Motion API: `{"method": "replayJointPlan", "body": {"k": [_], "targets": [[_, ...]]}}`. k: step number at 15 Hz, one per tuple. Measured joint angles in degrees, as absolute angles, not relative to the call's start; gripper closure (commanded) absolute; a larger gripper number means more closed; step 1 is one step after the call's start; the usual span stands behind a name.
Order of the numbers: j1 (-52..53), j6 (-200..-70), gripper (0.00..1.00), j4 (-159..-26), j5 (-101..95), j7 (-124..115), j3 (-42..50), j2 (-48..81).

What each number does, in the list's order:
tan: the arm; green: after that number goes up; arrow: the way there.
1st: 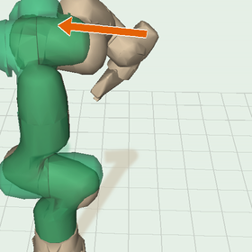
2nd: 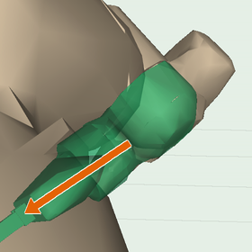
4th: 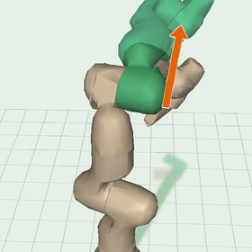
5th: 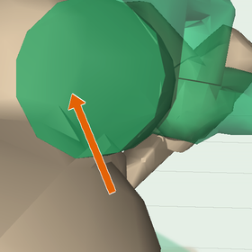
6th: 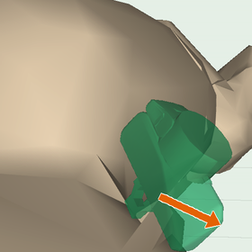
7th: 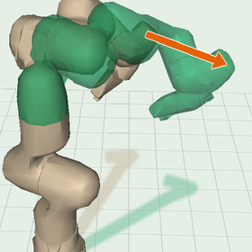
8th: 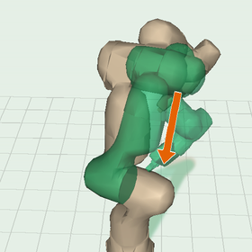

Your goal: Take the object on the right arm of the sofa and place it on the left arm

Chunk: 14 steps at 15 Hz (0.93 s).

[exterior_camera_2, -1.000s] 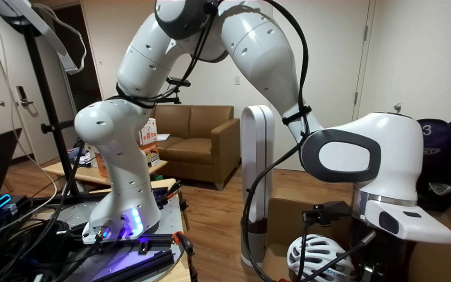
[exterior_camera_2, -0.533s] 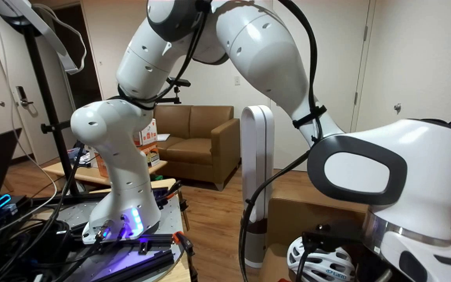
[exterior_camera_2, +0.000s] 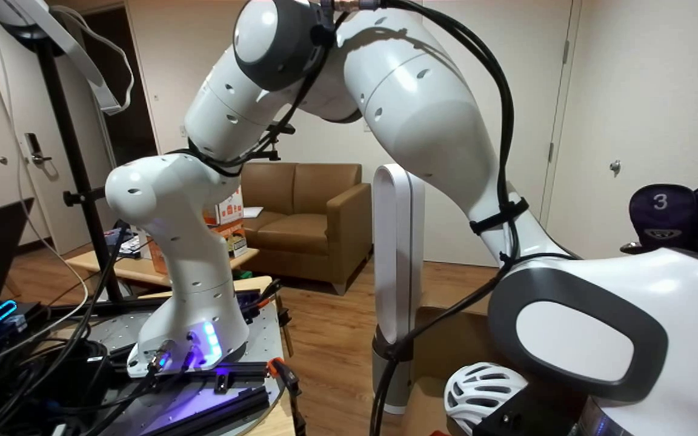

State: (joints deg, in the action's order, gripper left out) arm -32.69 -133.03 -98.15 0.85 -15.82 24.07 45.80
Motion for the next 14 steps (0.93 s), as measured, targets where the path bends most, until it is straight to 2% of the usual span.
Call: {"method": "replayJointPlan", "body": {"k": [1, 9, 14], "targets": [[-32.69, -133.03, 0.86, -97.96, 0.85, -15.82, 24.02, 45.95], [-32.07, -133.13, 0.86, -97.45, 0.69, -15.83, 24.14, 46.98], [-32.67, -133.29, 0.86, -94.05, 0.36, -15.83, 26.15, 52.28]]}}
